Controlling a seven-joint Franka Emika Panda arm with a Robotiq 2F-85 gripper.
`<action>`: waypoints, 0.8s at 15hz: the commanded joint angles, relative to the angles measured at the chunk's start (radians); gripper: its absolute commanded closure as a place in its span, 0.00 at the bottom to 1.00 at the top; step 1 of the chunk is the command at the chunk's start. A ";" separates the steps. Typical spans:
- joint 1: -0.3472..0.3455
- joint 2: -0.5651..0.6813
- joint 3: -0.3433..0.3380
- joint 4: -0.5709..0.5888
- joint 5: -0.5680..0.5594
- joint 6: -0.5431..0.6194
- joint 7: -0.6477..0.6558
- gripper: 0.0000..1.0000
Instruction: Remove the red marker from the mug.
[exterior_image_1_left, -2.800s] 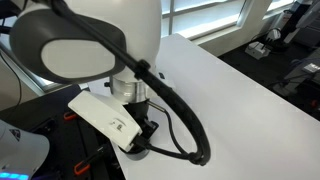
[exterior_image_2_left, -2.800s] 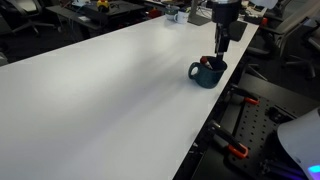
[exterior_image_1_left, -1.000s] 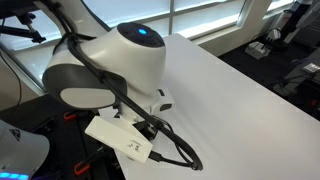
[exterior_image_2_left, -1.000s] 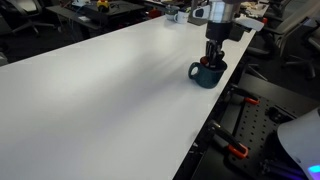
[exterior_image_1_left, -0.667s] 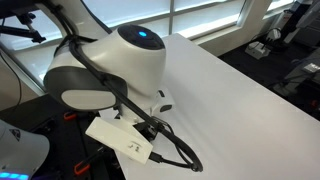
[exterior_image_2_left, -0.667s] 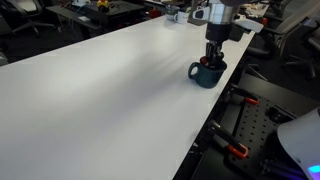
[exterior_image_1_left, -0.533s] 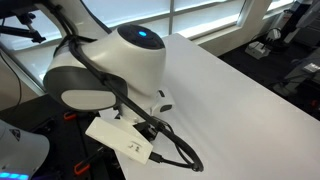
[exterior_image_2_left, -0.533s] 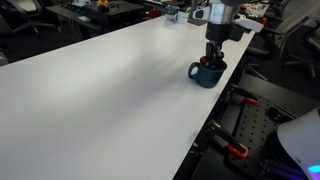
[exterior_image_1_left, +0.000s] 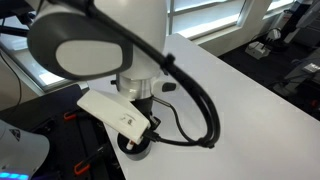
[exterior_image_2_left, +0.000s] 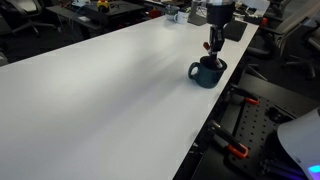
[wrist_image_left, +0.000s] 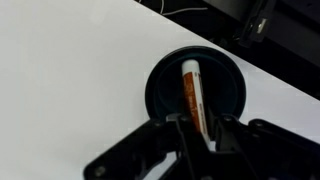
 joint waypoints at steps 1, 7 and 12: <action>0.043 -0.192 0.061 0.029 -0.025 -0.264 0.175 0.95; 0.178 -0.184 0.196 0.233 0.074 -0.766 0.352 0.95; 0.260 -0.104 0.247 0.263 0.158 -0.763 0.431 0.95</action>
